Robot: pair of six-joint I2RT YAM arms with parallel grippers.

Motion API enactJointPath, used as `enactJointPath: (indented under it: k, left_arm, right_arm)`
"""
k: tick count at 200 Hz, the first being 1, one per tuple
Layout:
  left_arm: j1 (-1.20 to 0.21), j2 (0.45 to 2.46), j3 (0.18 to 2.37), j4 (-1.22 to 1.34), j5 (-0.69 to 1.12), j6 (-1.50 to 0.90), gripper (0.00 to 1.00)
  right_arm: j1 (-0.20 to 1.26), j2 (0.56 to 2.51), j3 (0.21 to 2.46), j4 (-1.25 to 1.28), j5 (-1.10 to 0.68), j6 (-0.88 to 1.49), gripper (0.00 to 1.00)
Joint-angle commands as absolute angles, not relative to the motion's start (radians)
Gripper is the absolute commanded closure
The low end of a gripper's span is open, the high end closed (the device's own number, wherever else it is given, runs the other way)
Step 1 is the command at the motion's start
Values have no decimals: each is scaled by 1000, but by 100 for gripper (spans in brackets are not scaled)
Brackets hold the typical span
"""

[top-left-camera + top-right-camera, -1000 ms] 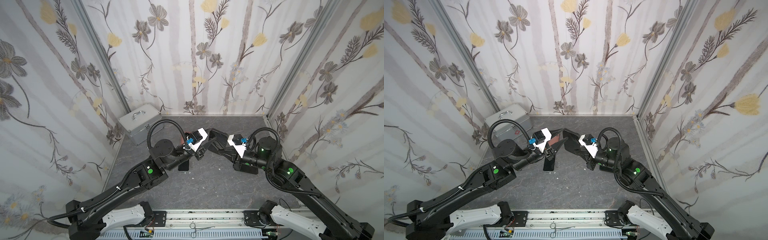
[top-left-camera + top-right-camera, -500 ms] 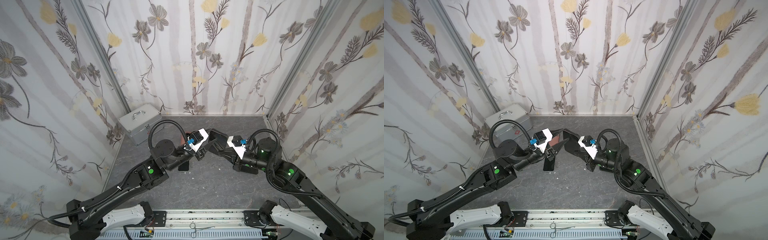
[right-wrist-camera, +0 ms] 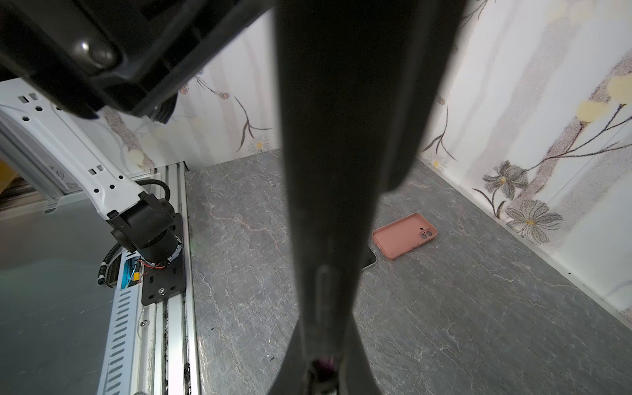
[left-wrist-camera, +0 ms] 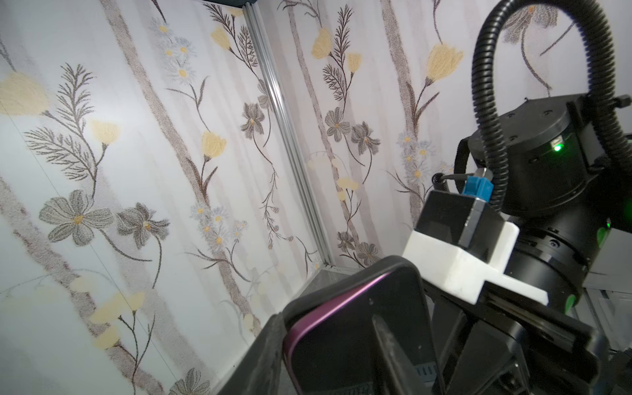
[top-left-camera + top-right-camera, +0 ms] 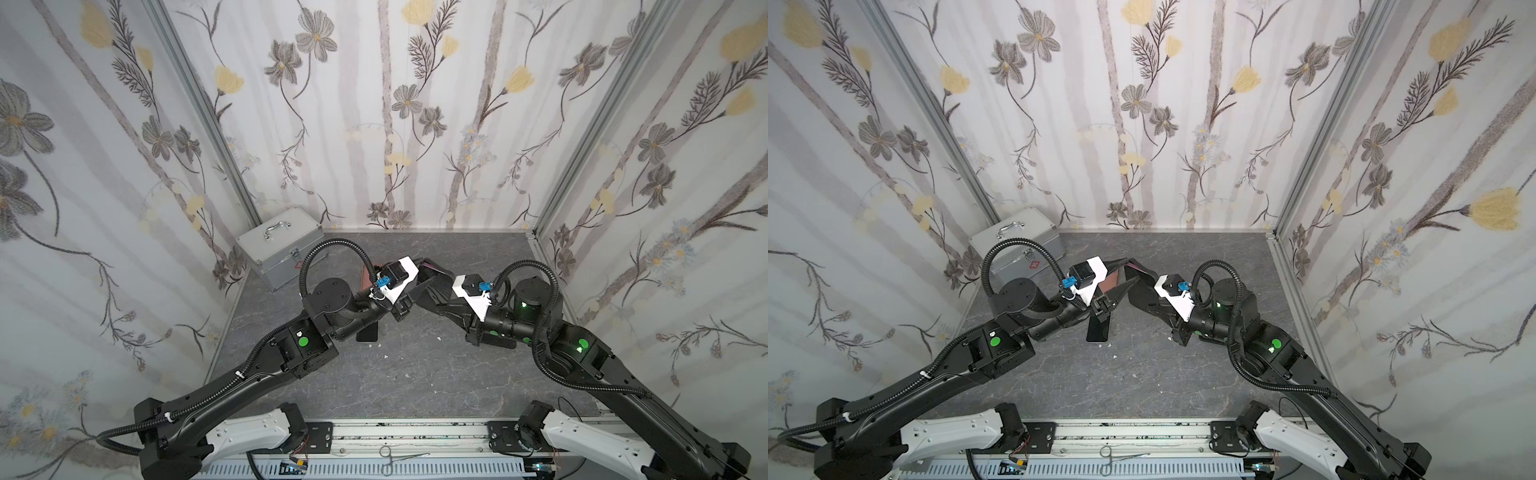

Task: Take the phone out of the phone case
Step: Remove the phone case from the phone.

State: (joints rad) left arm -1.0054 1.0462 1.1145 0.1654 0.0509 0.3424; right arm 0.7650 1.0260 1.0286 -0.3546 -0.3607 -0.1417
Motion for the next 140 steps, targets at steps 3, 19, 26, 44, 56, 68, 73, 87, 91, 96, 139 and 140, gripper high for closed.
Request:
enactJointPath:
  k: [3,19,26,44,56,68,73,87,91,96,139,140]
  left_arm:
    - [-991,1039,1119,122,135,308,60]
    - [-970,1033,1121,111,218,277,62]
    - [-958,1030,1123,107,257,262,63]
    - [-932,1023,1120,103,338,231,66]
    - [-922,1019,1115,99,368,225,68]
    - [-920,1020,1110,90,387,223,69]
    - [-918,1020,1109,86,391,221,70]
    - [-916,1025,1108,76,399,221,70]
    - [-917,1026,1108,73,401,221,70]
    - [-916,1026,1108,71,405,221,70]
    - [-906,1038,1111,58,492,203,71]
    - [-906,1038,1111,58,495,201,71]
  right_arm:
    - [772,1010,1041,-258,-464,-207,100]
    - [770,1008,1048,-266,-479,-207,100]
    - [769,1008,1053,-272,-487,-207,100]
    - [766,1014,1069,-286,-508,-209,100]
    - [765,1018,1076,-295,-516,-210,100]
    - [765,1024,1087,-304,-524,-211,100]
    - [766,1027,1091,-309,-528,-212,100]
    - [765,1040,1105,-325,-543,-216,100]
    - [765,1043,1108,-329,-549,-218,100]
    - [765,1046,1110,-333,-555,-219,100]
    - [765,1053,1121,-349,-603,-230,100]
    - [765,1053,1121,-349,-604,-230,100]
